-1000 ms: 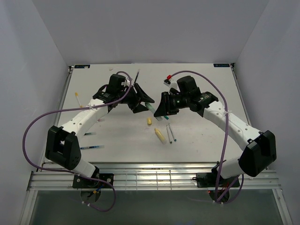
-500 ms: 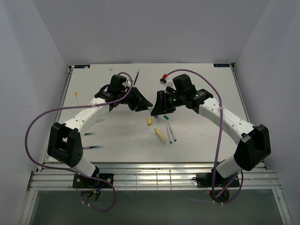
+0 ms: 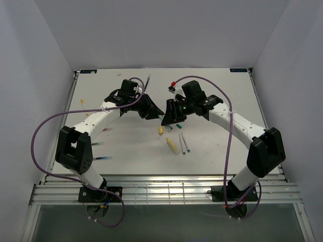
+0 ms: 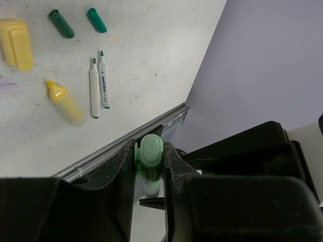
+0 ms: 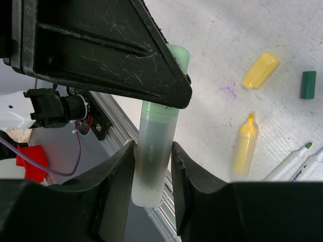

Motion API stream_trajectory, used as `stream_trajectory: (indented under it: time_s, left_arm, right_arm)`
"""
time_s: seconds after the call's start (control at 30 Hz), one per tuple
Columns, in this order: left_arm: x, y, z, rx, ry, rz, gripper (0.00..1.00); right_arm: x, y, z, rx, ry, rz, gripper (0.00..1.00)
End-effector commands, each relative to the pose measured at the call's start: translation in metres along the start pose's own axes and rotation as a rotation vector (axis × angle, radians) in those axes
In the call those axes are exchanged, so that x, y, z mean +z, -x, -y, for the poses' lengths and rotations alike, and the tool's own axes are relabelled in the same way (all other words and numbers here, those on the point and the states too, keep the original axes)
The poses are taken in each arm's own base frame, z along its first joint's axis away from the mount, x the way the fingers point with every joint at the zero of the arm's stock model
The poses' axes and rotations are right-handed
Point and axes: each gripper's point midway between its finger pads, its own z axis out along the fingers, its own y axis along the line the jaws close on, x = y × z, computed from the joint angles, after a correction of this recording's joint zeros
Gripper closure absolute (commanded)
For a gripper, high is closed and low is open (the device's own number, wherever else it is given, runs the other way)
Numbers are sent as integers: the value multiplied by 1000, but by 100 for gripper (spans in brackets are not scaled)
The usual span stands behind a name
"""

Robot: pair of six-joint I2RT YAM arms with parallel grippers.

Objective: Open the pen caps

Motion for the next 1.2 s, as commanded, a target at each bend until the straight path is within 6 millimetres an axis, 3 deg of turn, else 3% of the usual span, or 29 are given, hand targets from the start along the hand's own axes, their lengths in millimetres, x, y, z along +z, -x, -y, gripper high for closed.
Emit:
stream_trajectory:
  time_s: [0.0,0.07,0.1,0.13,0.23,0.27,0.3,0.37,0.4,0.43,0.5,0.53,0.63,0.67,0.73,0.8,1.0,1.17]
  left_arm:
    - [-13,7,35,39,-96,25,100]
    - [-13,5,34,35,-97,23,100]
    - [-14,5,35,39,-100,25,100]
    - [-15,5,34,43,-99,28,100]
    - [-14,11,25,28,-61,45,100]
    - [-16,16,26,28,-44,63,100]
    - [-12,18,10,20,25,51,100]
    - [-11,39,-5,42,123,121,100]
    - [-16,47,-2,61,149,140,100]
    - [-13,60,-14,88,193,151,100]
    - [-18,70,-12,117,216,168,100]
    - [-23,74,-10,146,207,183,100]
    - [-26,76,8,222,53,192,100]
    - [-35,76,21,256,-3,225,100]
    - [-33,71,5,250,8,214,100]
    - [-31,68,-10,230,34,200,100]
    - [-6,44,-78,145,152,87,100]
    - [12,34,-106,145,206,35,100]
  right_arm:
    - [10,-5,-12,-43,55,-38,61]
    - [15,-5,-9,-44,49,-52,61]
    - [17,-6,-9,-51,44,-60,69]
    - [18,-5,-8,-56,31,-62,92]
    - [23,-8,2,-116,-107,-97,92]
    - [24,-7,25,-152,-272,-96,92]
    - [21,-20,21,-235,-352,-153,92]
    - [10,-23,44,-324,-578,-153,92]
    - [11,-40,47,-356,-612,-190,92]
    - [9,-46,51,-371,-647,-194,92]
    - [4,-55,50,-403,-691,-195,92]
    - [4,-63,53,-402,-697,-207,92]
    - [28,-80,22,-373,-418,-213,92]
    - [32,-91,-11,-325,-213,-232,92]
    - [36,-92,-19,-273,-164,-210,92]
    - [41,-99,-14,-238,-165,-222,92]
    - [50,-110,16,-224,-247,-266,92]
    - [63,-126,35,-201,-277,-314,92]
